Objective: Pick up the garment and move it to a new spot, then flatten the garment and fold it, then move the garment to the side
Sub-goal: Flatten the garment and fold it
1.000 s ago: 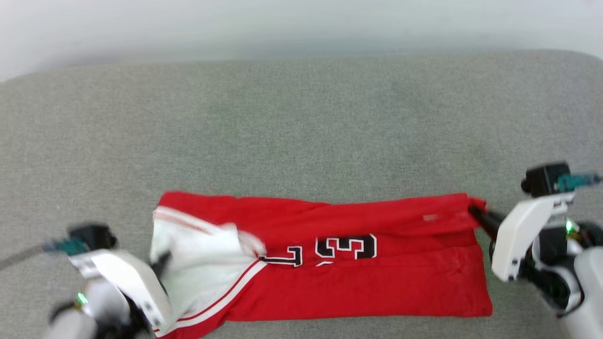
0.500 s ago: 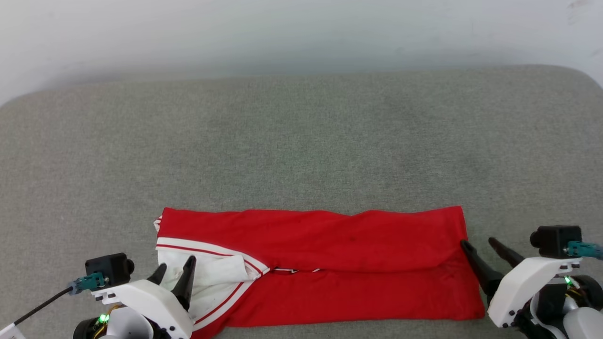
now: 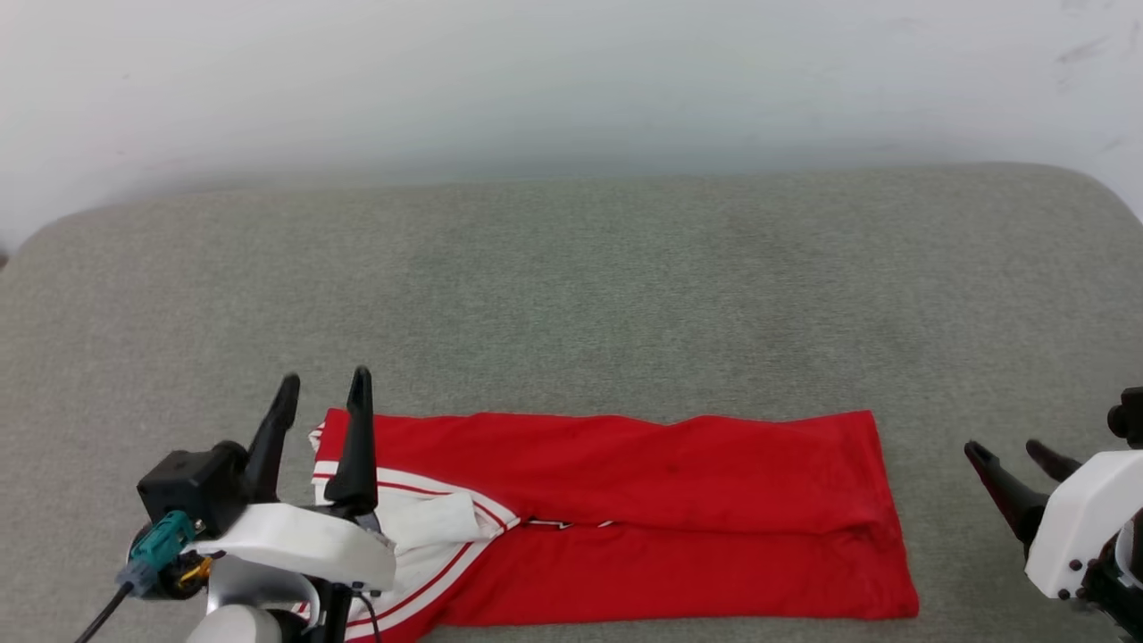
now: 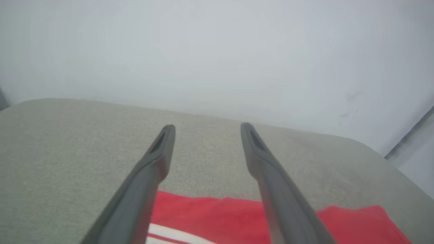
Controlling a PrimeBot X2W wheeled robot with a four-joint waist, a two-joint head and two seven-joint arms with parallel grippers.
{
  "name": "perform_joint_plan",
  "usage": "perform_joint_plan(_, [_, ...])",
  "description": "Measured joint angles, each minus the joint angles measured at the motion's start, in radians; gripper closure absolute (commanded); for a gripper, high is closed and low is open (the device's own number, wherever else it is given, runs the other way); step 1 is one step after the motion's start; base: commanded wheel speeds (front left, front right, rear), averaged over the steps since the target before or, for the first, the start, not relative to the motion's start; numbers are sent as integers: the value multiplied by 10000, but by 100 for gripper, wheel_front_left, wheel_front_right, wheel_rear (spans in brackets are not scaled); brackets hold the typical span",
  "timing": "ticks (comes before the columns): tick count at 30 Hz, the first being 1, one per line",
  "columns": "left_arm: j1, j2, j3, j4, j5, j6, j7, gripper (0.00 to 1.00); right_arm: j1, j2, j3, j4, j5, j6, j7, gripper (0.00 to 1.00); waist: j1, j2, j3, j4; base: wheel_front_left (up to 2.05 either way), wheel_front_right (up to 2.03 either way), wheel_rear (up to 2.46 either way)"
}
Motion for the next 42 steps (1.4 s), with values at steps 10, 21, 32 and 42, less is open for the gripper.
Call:
perform_joint_plan(10, [-314, -136, -357, -765, 966, 276, -644, 0, -139, 520, -150, 389, 84, 0, 2163, 0, 0, 0, 618, 773, 0, 0, 0])
perform_joint_plan(21, [-451, -128, -568, -872, 1264, 453, -621, 0, -469, 884, 123, 2236, 725, -2, 2217, 90, 1, 0, 1094, 1365, 0, 0, 0])
perform_joint_plan(32, [-218, 77, -568, -851, 1271, 663, -395, 0, -1094, 374, 966, 2560, 1258, 2, 1659, 100, 1, 0, 466, 836, 0, 0, 0])
perform_joint_plan(42, [171, 211, -523, -1055, 1260, 880, -297, 0, -1159, -405, -688, 2742, 980, 2, 1639, 100, 1, 0, 112, 288, 0, 0, 0])
